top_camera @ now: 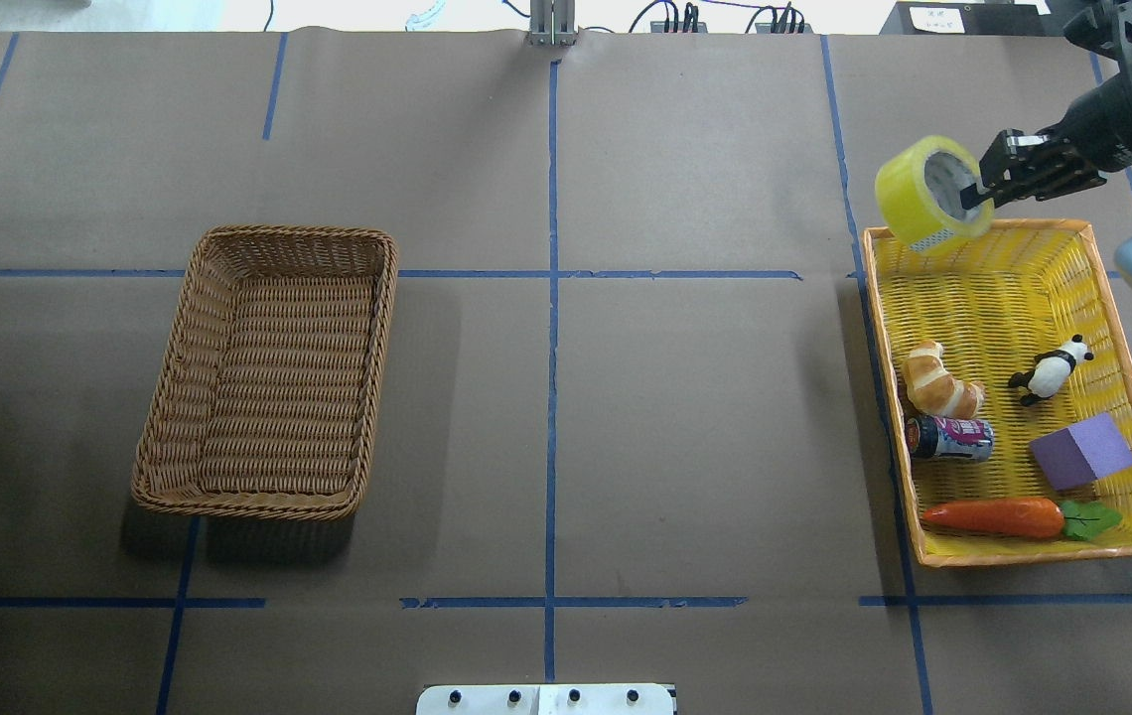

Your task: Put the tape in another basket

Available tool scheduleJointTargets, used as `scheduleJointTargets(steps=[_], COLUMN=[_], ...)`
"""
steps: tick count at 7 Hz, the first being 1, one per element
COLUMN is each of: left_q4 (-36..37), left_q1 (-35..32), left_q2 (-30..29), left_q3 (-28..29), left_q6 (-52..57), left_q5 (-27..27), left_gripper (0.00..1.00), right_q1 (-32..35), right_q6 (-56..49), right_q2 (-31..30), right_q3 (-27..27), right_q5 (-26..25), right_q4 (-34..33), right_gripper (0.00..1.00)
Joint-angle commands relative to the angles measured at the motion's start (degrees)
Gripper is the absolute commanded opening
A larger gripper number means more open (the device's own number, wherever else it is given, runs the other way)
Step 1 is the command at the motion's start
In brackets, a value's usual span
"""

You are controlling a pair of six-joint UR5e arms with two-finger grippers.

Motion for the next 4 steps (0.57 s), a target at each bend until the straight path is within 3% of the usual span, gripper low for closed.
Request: scheduleJointTargets(steps=[1, 2, 4], left_q4=[-7.4, -7.5, -9.4], left_q1=[4.9, 8.5, 19.3], left_q2=[-3.9, -5.8, -9.2], left_q3=[-2.1, -5.6, -11.4], left_q6=[-18.8, -27.3, -46.8], left_q5=[-4.9, -5.4, -4.8], left_gripper=[1.00, 1.00, 1.00], right_q1=[-4.1, -7.3, -14.5], right_q6=[19.6, 28.7, 44.8], right_q2=[0.5, 0.7, 0.6], right_q3=[-0.1, 0.3, 0.2], right_q5=[-0.4, -3.0, -12.7], right_q4=[15.7, 22.7, 37.8], right_gripper=[0.01, 0.01, 0.01])
